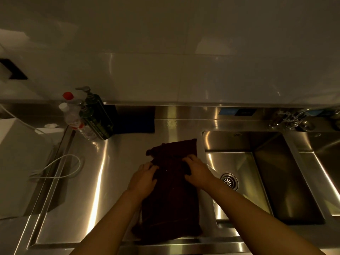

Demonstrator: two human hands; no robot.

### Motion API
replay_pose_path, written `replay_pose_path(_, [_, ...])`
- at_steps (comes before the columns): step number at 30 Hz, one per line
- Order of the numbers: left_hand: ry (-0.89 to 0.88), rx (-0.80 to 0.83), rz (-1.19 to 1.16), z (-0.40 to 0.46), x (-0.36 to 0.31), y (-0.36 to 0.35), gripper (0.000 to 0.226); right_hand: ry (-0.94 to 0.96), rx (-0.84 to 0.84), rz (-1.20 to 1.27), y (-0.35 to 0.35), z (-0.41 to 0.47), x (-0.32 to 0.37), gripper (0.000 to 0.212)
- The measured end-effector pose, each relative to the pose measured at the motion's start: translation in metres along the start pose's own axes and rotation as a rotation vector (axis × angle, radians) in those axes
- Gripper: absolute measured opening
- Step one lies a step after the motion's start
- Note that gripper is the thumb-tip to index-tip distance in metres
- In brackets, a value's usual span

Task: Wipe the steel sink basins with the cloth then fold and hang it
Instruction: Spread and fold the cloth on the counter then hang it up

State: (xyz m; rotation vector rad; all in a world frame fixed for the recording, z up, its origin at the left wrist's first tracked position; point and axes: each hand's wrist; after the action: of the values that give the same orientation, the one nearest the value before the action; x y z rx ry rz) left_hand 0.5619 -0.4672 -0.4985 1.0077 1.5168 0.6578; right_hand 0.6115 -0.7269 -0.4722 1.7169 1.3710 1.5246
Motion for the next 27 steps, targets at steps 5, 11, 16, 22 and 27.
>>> replay_pose_path(5, [-0.028, 0.129, 0.109, 0.019, -0.004, -0.014, 0.07, 0.067, 0.196, -0.25, -0.023, 0.01, 0.001, 0.084])
replay_pose_path(11, [-0.021, 0.099, 0.18, -0.026, 0.007, -0.029, 0.07, 0.152, 0.041, -0.285, -0.047, -0.039, -0.01, 0.059])
replay_pose_path(16, [-0.008, 0.053, 0.114, -0.073, 0.007, -0.037, 0.06, 0.139, 0.044, -0.174, -0.071, -0.087, -0.024, 0.041])
replay_pose_path(22, [0.028, 0.037, 0.077, -0.1, -0.004, -0.043, 0.042, 0.101, 0.05, -0.107, -0.075, -0.099, -0.008, 0.035])
replay_pose_path(27, [0.007, 0.078, 0.146, -0.119, -0.008, -0.046, 0.04, 0.08, 0.088, -0.062, -0.077, -0.111, -0.006, 0.067])
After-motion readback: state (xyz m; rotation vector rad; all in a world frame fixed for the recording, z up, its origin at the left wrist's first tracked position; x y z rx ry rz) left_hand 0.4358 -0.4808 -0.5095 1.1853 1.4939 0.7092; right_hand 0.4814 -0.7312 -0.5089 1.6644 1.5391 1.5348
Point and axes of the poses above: each hand's wrist, its own z-axis towards the middle knuckle, its own y-axis out of the back of the hand, x = y × z, and after that the axes turned 9 degrees about -x, right-handed
